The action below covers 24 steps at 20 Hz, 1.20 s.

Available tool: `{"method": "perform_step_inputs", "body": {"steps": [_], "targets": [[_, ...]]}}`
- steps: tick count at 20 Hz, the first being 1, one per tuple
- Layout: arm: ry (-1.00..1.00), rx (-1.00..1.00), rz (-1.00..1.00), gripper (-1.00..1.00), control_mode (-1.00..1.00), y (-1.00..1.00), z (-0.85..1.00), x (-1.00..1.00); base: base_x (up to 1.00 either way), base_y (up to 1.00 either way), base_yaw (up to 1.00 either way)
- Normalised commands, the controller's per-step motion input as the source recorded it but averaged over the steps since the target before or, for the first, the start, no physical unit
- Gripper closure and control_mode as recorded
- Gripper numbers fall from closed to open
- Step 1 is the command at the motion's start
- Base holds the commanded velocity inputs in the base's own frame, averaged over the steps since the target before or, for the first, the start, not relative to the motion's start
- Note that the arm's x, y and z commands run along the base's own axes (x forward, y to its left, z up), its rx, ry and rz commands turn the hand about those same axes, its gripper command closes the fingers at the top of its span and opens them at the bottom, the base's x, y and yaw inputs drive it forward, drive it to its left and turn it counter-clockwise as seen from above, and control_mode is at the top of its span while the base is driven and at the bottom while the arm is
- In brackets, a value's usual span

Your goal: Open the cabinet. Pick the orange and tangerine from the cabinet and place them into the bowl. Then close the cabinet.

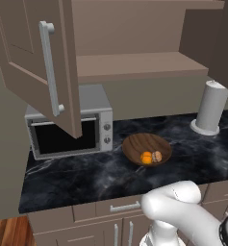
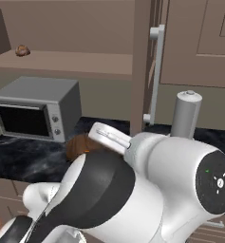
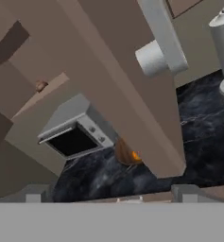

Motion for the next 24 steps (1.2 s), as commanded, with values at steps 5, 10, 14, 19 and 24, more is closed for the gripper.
{"method": "perform_step_inputs", "body": {"steps": [5,10,14,19,24], "targets": [[0.0,0.16,0.08,-1.0,-1.0,-0.3,-0.16,0.27,0.0,0.0,0.0],[0.0,0.13,0.04,-1.0,-1.0,-0.49,-0.03,0.08,0.0,0.0,0.0],[0.0,0.13,0.03,-1.0,-1.0,-0.49,-0.05,0.16,0.0,0.0,0.0],[0.0,0.13,0.03,-1.0,-1.0,-0.34,-0.03,0.48,0.0,0.0,0.0],[0.0,0.13,0.03,-1.0,-1.0,-0.26,0.0,0.63,0.0,0.0,0.0]]}}
